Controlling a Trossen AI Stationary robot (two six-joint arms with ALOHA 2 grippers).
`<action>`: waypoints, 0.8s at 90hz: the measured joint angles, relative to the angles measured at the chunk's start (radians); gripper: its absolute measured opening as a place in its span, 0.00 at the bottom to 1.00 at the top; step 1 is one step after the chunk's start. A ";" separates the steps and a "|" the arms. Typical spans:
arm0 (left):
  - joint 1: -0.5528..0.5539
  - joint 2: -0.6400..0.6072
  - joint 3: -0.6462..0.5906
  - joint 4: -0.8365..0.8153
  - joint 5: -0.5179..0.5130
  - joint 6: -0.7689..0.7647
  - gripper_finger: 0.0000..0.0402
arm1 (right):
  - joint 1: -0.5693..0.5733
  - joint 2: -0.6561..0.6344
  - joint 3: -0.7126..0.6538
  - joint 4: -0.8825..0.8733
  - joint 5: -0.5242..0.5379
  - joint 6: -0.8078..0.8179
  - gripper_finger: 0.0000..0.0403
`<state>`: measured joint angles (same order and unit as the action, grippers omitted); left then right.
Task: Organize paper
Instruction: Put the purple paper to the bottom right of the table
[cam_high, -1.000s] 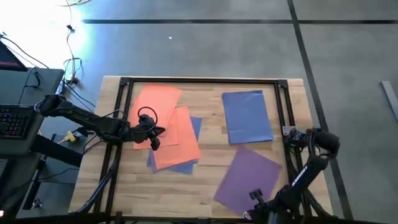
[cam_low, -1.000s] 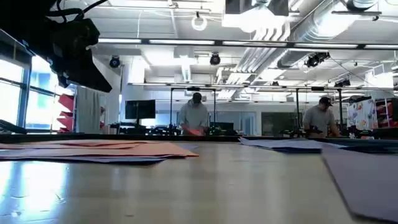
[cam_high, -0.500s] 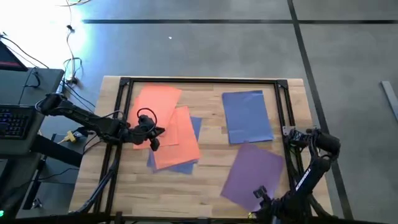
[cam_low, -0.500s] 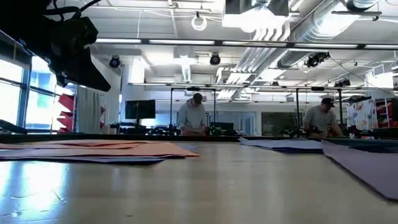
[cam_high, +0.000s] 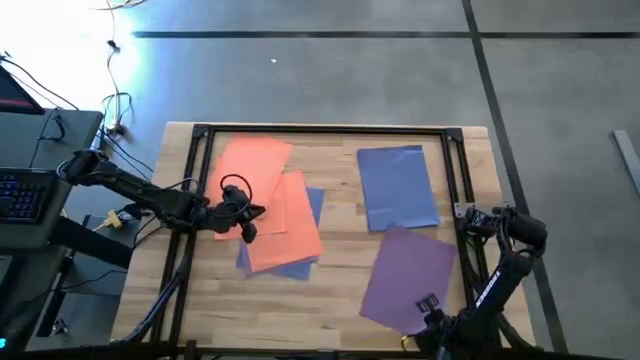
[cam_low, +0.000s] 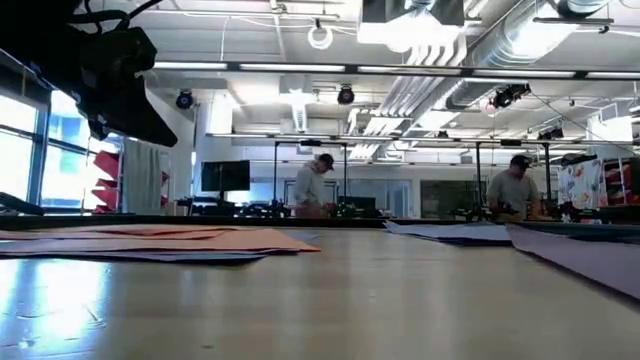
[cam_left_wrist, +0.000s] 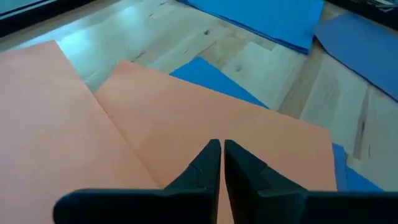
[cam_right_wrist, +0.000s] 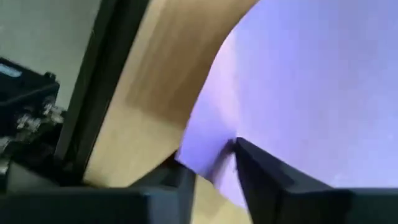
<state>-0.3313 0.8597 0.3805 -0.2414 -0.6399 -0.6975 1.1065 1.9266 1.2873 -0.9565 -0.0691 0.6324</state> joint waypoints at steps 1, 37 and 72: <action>0.000 0.000 0.000 0.000 0.000 0.000 0.00 | 0.000 0.000 0.000 0.001 -0.008 0.003 0.34; -0.006 0.000 0.000 0.000 0.006 -0.009 0.00 | 0.003 -0.004 0.054 -0.105 0.365 0.719 0.57; -0.046 0.000 0.000 0.001 0.001 -0.025 0.00 | -0.039 -0.003 -0.213 -0.002 0.616 1.459 0.44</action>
<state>-0.3776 0.8600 0.3805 -0.2405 -0.6390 -0.7230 1.0670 1.9232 1.0745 -0.9589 0.5474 2.0915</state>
